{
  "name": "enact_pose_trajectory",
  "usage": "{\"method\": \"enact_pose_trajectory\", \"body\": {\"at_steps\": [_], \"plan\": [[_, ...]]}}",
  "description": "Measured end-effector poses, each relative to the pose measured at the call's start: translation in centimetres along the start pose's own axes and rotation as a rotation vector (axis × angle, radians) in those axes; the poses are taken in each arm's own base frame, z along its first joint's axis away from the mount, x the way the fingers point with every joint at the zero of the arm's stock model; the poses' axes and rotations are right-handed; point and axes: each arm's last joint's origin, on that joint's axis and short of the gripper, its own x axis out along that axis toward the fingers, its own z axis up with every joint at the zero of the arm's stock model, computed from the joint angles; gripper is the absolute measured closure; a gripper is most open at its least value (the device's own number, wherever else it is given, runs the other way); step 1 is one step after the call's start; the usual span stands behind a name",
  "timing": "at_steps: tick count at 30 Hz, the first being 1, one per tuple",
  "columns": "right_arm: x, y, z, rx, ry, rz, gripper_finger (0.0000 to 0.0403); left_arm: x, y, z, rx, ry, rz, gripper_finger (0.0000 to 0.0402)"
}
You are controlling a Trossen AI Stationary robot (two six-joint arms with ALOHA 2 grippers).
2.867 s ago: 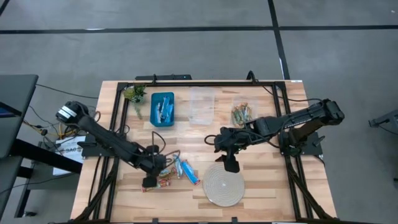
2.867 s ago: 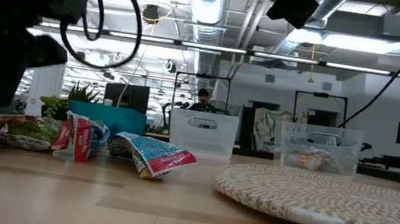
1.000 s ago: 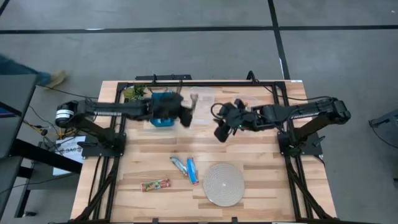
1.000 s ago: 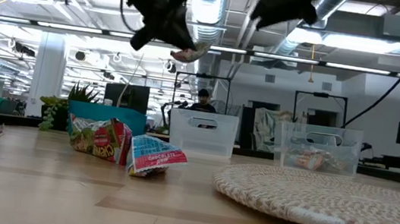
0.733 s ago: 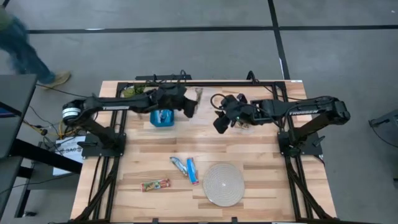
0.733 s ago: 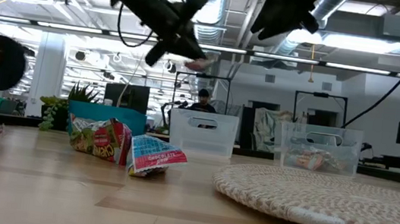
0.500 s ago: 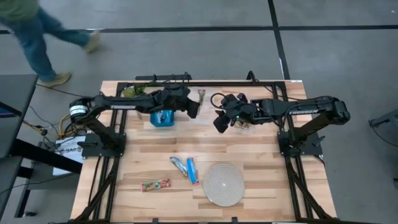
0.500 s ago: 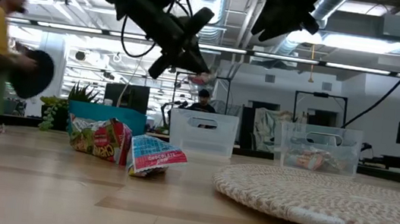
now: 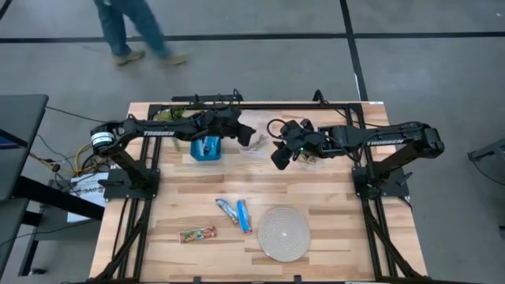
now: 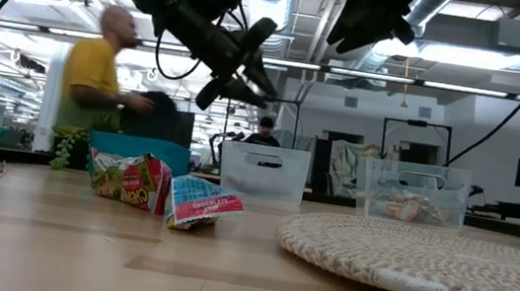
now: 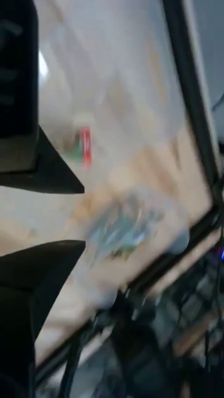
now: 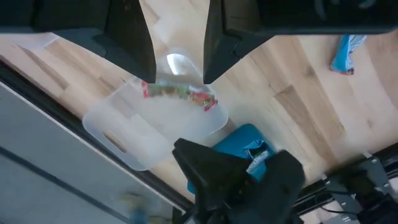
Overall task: Pick and place Granola Bars by type
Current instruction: Put the red granola bar into the left transparent bin
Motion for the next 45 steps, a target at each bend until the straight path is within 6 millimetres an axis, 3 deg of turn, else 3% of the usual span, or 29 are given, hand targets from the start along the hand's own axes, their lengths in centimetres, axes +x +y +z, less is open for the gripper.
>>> {"method": "enact_pose_trajectory", "body": {"at_steps": [4,10,14,18,24,33,39,45], "plan": [[0.0,0.1,-0.2,-0.01,0.041,0.052,0.0278,-1.0,-2.2,-0.1,0.112,0.064,-0.206,0.0271],[-0.6,1.0,-1.3,-0.121,0.127,0.123,0.0278,-4.8,-8.3,-1.7,0.431,0.207,-0.432,0.0287],[-1.3,1.9,-2.3,-0.214,0.203,0.225,0.0278,-7.0,-11.6,-4.3,0.628,0.358,-0.404,0.0294],[-2.0,3.0,-3.1,-0.284,0.235,0.307,0.0278,-8.1,-13.4,-7.6,0.831,0.45,-0.309,0.0294],[-2.8,4.1,-3.8,-0.334,0.265,0.406,0.0278,-8.3,-14.2,-11.5,0.967,0.553,-0.177,0.0294],[-3.5,5.0,-4.4,-0.386,0.269,0.461,0.0278,-5.0,-13.9,-17.2,0.966,0.768,-0.113,0.0294],[-3.8,5.4,-4.7,-0.401,0.268,0.475,0.0278,-3.0,-13.0,-19.4,0.929,0.85,-0.051,0.0294],[-3.8,5.4,-4.7,-0.402,0.266,0.476,0.0278,-1.9,-12.7,-21.5,0.913,0.952,-0.107,0.0294]]}}
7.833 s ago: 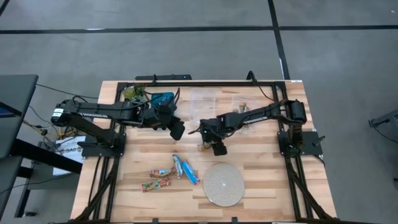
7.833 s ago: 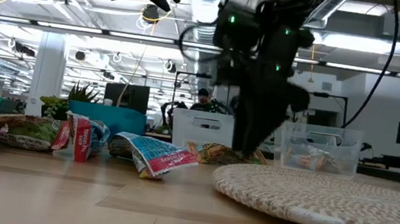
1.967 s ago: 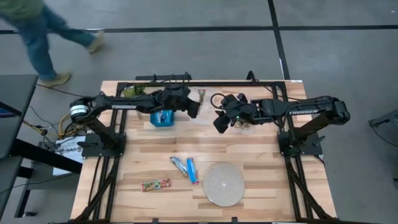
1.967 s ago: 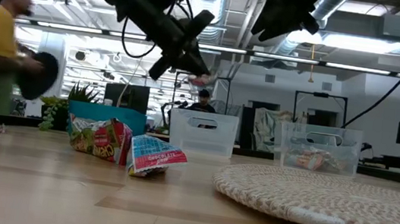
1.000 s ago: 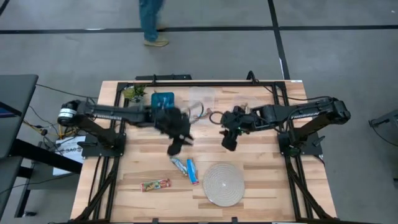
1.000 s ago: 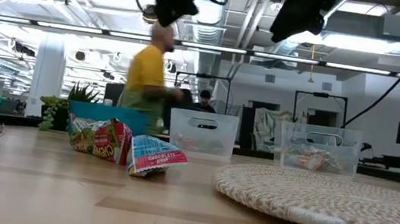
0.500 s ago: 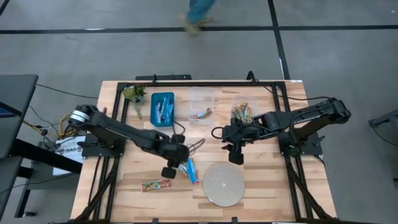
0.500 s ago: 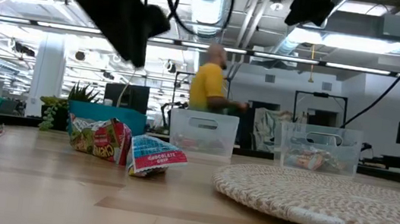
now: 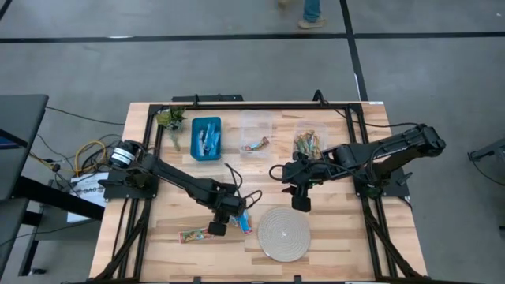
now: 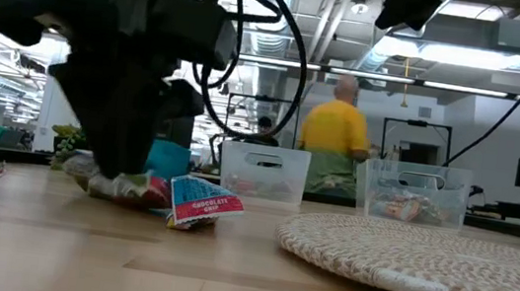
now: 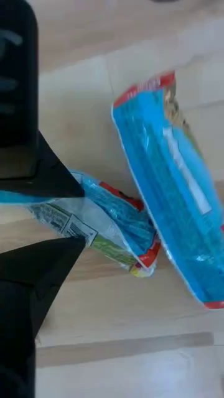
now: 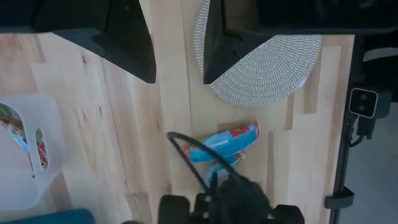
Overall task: Pick and place Granola Bars by type
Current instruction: Put the red granola bar into the left transparent bin
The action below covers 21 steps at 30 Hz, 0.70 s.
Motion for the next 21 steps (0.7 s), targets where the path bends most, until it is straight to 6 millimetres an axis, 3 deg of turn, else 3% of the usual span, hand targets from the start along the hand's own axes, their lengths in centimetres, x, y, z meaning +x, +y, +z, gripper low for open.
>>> {"method": "enact_pose_trajectory", "body": {"at_steps": [13,21], "plan": [[0.01,-0.04,0.06,-0.024,-0.006,-0.001,0.0278,0.99,-0.61,-0.01,0.062,0.006,0.044,0.0304],[0.01,-0.07,0.06,-0.038,-0.005,-0.002,0.0278,1.02,-0.64,-0.04,0.036,0.008,0.043,0.0384]]}}
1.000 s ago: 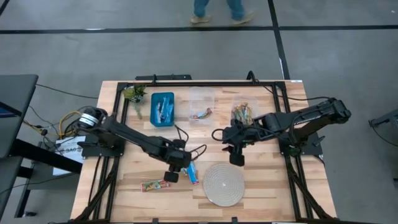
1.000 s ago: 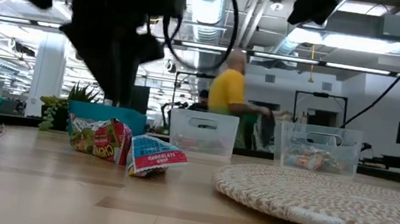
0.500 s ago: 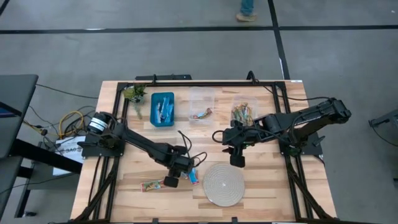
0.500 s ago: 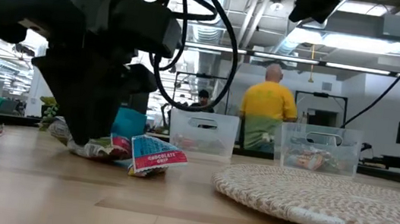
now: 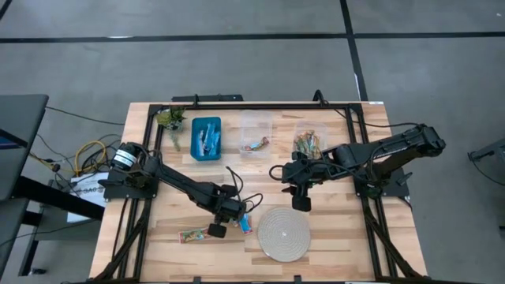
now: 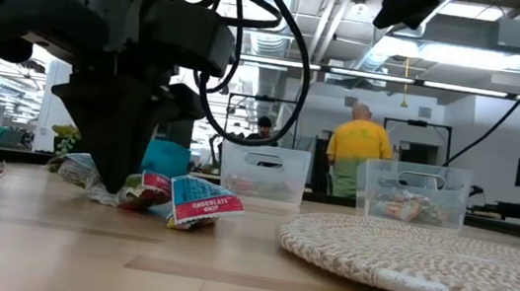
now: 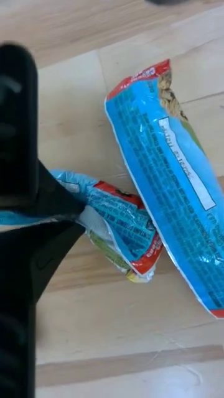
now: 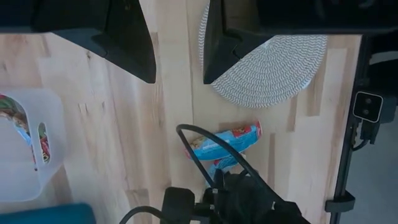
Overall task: Pick and place Granola Bars by type
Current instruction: Put the red granola bar into the left transparent bin
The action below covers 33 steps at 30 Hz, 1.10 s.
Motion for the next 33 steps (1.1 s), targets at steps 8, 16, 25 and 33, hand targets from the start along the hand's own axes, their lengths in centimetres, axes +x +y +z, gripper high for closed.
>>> {"method": "enact_pose_trajectory", "body": {"at_steps": [8,16,25,33], "plan": [[0.0,-0.5,0.1,0.008,-0.001,-0.011,0.0278,-2.7,0.0,1.5,-0.066,0.027,0.022,0.0401],[0.1,-2.1,0.4,0.098,-0.04,-0.174,0.0278,-9.2,4.0,3.1,-0.299,-0.16,0.229,0.0401],[-0.1,-4.0,0.8,0.168,-0.099,-0.394,0.0278,-13.7,14.1,3.2,-0.581,-0.395,0.499,0.0401],[-0.2,-6.2,1.1,0.229,-0.113,-0.466,0.0278,-14.5,21.5,2.0,-0.646,-0.502,0.437,0.0401]]}}
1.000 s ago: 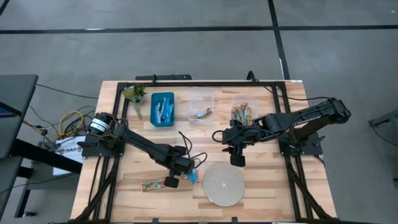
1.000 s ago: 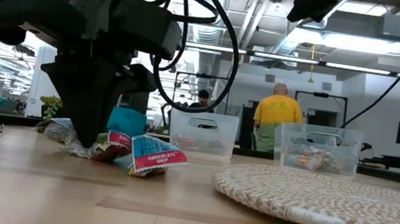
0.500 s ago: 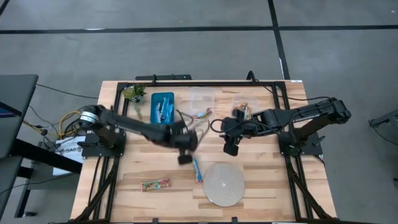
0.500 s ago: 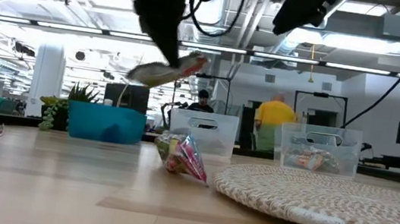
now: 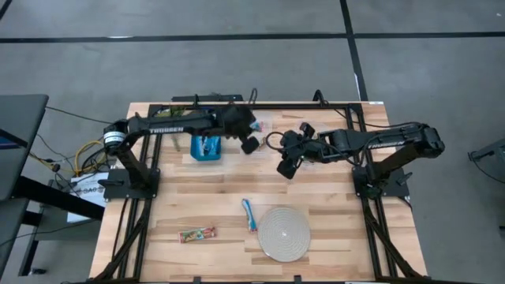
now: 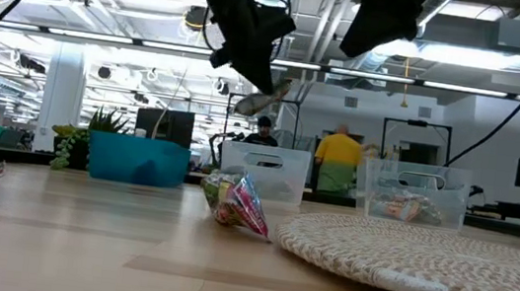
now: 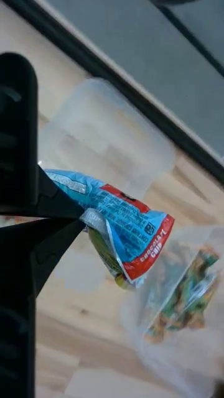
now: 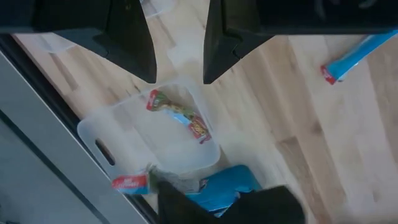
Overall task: Pick and place Granola Bars by type
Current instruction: Put the red granola bar into the left transparent bin
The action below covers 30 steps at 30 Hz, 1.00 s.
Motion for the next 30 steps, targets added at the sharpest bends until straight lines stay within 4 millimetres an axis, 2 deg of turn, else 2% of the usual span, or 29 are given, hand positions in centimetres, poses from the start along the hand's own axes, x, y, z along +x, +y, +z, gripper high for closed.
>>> {"method": "enact_pose_trajectory", "body": {"at_steps": [4,8,14,18,22,26,30], "plan": [[0.2,-0.4,0.2,0.005,-0.002,-0.009,0.0278,1.0,1.8,-0.2,-0.019,0.043,0.028,0.0396],[0.2,-0.5,0.2,0.007,-0.002,-0.01,0.0278,2.2,2.9,-0.1,-0.042,0.052,0.007,0.0364],[0.2,-0.4,0.2,0.007,-0.005,-0.008,0.0278,3.7,3.1,0.2,-0.061,0.007,-0.011,0.029],[0.2,-0.4,0.1,0.002,0.003,-0.008,0.0278,3.6,3.1,0.1,-0.09,0.019,-0.012,0.0266],[0.1,0.0,-0.1,-0.046,0.03,0.055,0.0278,1.8,2.2,0.5,-0.015,0.007,-0.152,0.0267],[-0.7,0.9,-0.6,-0.135,0.06,0.162,0.0278,-1.5,0.4,0.7,0.108,-0.026,-0.337,0.0279],[-1.7,1.7,-1.0,-0.156,0.057,0.285,0.0278,-5.2,-1.9,0.2,0.199,-0.025,-0.419,0.0289]]}}
